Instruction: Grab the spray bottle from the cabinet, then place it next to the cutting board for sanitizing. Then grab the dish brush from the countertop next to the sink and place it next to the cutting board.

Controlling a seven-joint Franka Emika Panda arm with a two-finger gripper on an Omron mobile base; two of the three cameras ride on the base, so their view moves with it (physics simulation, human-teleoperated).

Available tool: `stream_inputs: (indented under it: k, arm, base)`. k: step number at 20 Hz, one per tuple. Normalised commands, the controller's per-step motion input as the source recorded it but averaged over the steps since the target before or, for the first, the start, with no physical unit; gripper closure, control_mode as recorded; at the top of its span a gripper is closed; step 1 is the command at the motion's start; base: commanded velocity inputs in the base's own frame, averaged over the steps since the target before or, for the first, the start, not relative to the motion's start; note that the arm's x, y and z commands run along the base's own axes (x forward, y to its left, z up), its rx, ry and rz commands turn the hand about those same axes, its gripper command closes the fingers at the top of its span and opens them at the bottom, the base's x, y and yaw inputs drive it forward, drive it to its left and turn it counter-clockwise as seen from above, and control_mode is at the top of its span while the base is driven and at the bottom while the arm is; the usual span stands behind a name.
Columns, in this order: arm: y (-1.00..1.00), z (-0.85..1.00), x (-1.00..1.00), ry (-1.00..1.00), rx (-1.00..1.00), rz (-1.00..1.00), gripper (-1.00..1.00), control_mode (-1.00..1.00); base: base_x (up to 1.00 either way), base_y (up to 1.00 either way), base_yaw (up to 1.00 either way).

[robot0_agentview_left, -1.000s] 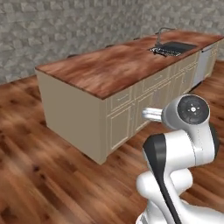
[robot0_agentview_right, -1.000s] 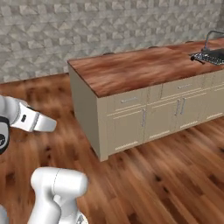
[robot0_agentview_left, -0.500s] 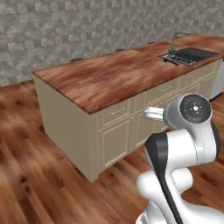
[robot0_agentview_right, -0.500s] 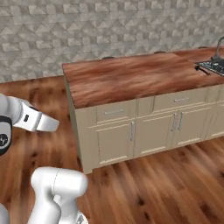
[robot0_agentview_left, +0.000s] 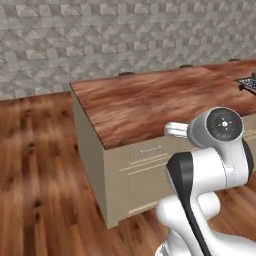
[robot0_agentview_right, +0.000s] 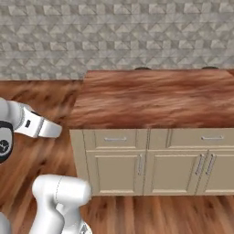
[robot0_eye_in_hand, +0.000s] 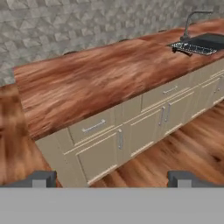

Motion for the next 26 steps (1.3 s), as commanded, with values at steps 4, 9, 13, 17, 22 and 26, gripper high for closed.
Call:
stream_inputs:
  k: [4, 9, 13, 17, 22, 26]
  arm:
    - [0.0, 0.0, 0.0, 0.0, 0.0, 0.0, -1.0, 1.0]
    - [0.0, 0.0, 0.0, 0.0, 0.0, 0.0, -1.0, 1.0]
    - [0.0, 0.0, 0.0, 0.0, 0.0, 0.0, -1.0, 1.0]
    - [0.0, 0.0, 0.0, 0.0, 0.0, 0.0, -1.0, 1.0]
    - [0.0, 0.0, 0.0, 0.0, 0.0, 0.0, -1.0, 1.0]
    - [0.0, 0.0, 0.0, 0.0, 0.0, 0.0, -1.0, 1.0]
  base:
    - [0.87, -1.0, 0.4]
    - [0.26, -1.0, 0.3]
    - [0.16, -1.0, 0.24]
    - [0.03, -1.0, 0.16]
    - [0.15, -1.0, 0.14]
    - [0.11, -1.0, 0.11]
